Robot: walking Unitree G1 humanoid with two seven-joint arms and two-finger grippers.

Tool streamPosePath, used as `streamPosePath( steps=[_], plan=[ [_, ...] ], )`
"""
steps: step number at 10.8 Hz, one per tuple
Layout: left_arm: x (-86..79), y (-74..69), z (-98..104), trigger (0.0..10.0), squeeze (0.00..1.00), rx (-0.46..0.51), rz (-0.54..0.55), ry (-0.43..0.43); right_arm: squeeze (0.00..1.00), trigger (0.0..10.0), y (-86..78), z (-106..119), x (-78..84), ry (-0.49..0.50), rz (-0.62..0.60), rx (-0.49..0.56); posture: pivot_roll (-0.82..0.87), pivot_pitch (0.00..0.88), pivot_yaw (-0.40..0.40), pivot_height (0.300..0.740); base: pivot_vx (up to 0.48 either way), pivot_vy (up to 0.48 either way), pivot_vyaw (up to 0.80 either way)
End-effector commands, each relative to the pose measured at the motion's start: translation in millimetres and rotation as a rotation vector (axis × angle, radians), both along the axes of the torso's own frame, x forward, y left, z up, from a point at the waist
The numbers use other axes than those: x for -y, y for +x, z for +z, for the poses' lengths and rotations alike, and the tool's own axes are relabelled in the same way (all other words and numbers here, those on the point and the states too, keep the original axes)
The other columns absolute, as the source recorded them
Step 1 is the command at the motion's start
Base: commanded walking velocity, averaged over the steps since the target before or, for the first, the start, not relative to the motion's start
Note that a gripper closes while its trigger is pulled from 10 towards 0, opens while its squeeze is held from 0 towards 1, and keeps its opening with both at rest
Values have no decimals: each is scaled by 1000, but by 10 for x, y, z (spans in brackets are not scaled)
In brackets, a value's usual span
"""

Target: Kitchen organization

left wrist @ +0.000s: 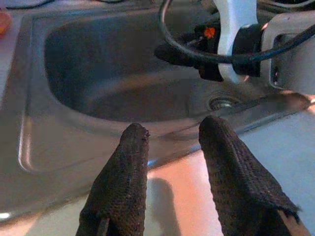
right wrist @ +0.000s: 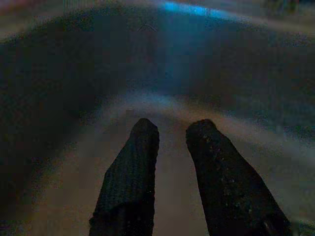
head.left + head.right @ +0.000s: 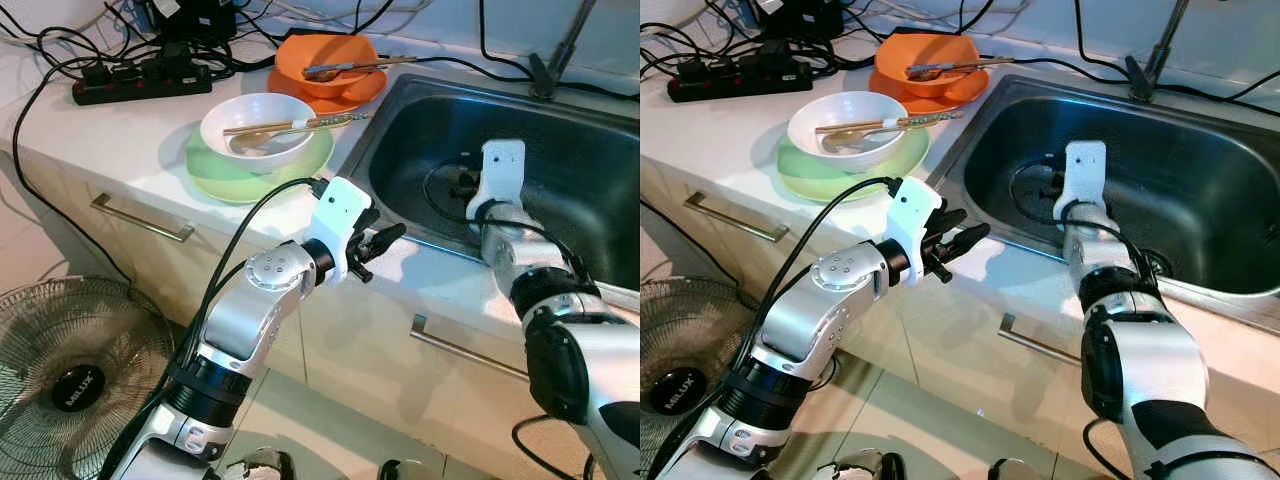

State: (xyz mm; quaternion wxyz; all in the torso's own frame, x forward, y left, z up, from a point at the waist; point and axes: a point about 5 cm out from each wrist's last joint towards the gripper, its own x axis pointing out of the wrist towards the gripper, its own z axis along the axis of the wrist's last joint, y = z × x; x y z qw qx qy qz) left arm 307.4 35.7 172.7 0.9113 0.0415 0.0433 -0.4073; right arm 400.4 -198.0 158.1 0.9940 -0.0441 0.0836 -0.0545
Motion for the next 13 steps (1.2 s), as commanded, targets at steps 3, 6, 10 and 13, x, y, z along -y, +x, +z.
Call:
streamPosePath(
  steps=[3, 6, 10, 13],
  plan=[
    [-80, 129, 159, 10000, 0, 163, 143, -13, 0, 10000, 88, 519, -177, -1, 129, 282, 51, 71, 12, 740, 0, 0, 0],
    [-137, 205, 316, 10000, 0, 279, 225, -22, 0, 10000, -42, 640, -165, 21, 140, 416, 25, 84, 20, 740, 0, 0, 0],
    [-250, 286, 337, 10000, 0, 345, 292, -9, 0, 10000, -371, 742, -212, 74, 209, 536, -1, 88, 31, 740, 0, 0, 0],
    [-371, 410, 294, 10000, 0, 419, 344, 169, 0, 10000, -546, 542, -410, 134, 302, 494, -7, 88, 41, 740, 0, 0, 0]
  ],
)
